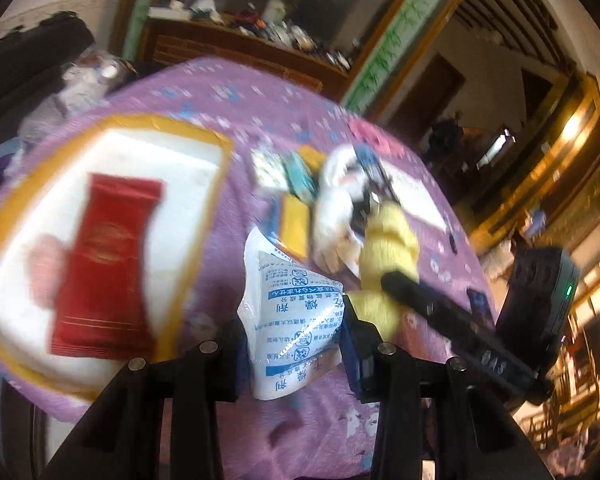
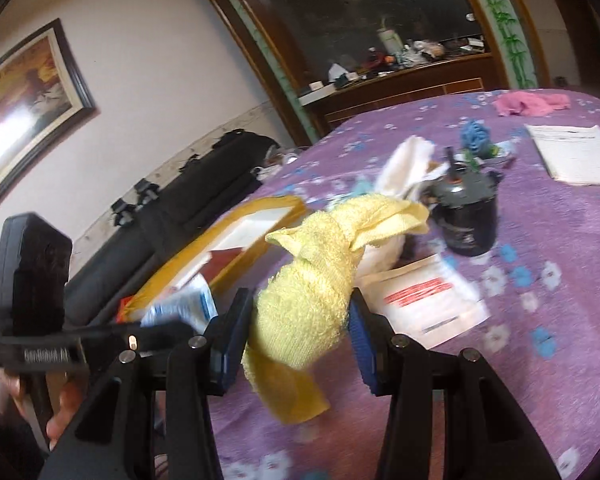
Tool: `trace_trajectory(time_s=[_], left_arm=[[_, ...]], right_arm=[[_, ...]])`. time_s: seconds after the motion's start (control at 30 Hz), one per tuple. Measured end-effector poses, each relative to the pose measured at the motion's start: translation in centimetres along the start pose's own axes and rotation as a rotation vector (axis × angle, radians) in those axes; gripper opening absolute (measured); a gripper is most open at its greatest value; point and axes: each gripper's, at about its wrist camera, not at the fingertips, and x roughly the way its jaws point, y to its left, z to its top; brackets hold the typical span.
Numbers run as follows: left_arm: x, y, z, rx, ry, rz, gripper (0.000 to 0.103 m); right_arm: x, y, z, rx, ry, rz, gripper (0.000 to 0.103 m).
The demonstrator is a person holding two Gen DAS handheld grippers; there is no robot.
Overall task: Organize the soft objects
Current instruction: 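Carry the white packet and yellow towel into the foam box and release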
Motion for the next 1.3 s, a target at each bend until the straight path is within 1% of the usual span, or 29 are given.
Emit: trace_trajectory(time_s=[0.03,0.07,0.1,0.2,0.27,0.5,0.63,0.77,0.83,0.9,0.97,1.03,1.13,1.17,1.23,1.27,1.3], left_arm=[[-1.3,0.7,0.3,-0.009,-0.030,0.013,0.039],[-1.8,1.0,0.5,-0.012,-0.045,0.024,0.039],[-2.8,1.7,0.8,-0.018,-0.069,0.048,0.039],[-4.4,3.7,1.7,-0.049,-0.108,0.086,0.039],[-5.2,5.5,2.3,-0.082,-0.131,0.114,0.039],[-4.7,9.8,4.5,-0.140,-0.161,0.177,0.040],[-4.0,11.9,5.9,-0.153,-0.175,0.200,0.040],[-2.2,13.7,7.2,-0.167,-0.145,0.231,0.040],[-1.0,14.5,7.7,-0.167,-0.122,0.242,0.040],[0.4,15.1,8.0,-0.162,-0.084,0.263,0.040],[1.8,15.6,8.1,-0.143,-0.040,0.294,0.040],[3.2,16.2,8.2,-0.140,0.000,0.323,0.041],[4.4,16.4,8.1,-0.135,0.055,0.309,0.050],[4.5,16.5,8.0,-0.147,0.060,0.299,0.054],[3.8,17.0,7.8,-0.187,0.036,0.268,0.059],[3.1,17.1,7.7,-0.205,0.019,0.255,0.063],[2.5,17.2,7.5,-0.223,0.003,0.245,0.070]], right_arm=[[0.2,0.7,0.0,-0.005,0.008,0.019,0.046],[0.3,1.4,0.0,-0.020,0.015,0.027,0.046],[0.5,2.1,0.2,-0.034,0.020,0.033,0.046],[1.5,4.2,0.7,-0.068,0.047,0.088,0.046],[2.2,5.3,1.1,-0.086,0.061,0.107,0.046],[6.1,7.8,3.7,-0.124,0.111,0.144,0.047],[9.3,8.8,5.5,-0.166,0.141,0.133,0.047],[12.4,9.9,6.5,-0.221,0.166,0.114,0.047],[14.0,10.0,6.4,-0.236,0.199,0.099,0.047],[15.4,10.0,6.1,-0.239,0.230,0.066,0.047],[16.7,9.8,5.6,-0.246,0.274,0.009,0.047],[17.2,9.8,5.2,-0.252,0.291,-0.020,0.048],[17.5,9.7,4.8,-0.253,0.297,-0.041,0.052],[17.5,9.6,4.6,-0.252,0.293,-0.049,0.052],[17.1,9.6,4.5,-0.247,0.282,-0.042,0.054],[16.7,9.7,4.5,-0.244,0.272,-0.035,0.057],[15.9,9.7,4.5,-0.241,0.249,-0.027,0.064]])
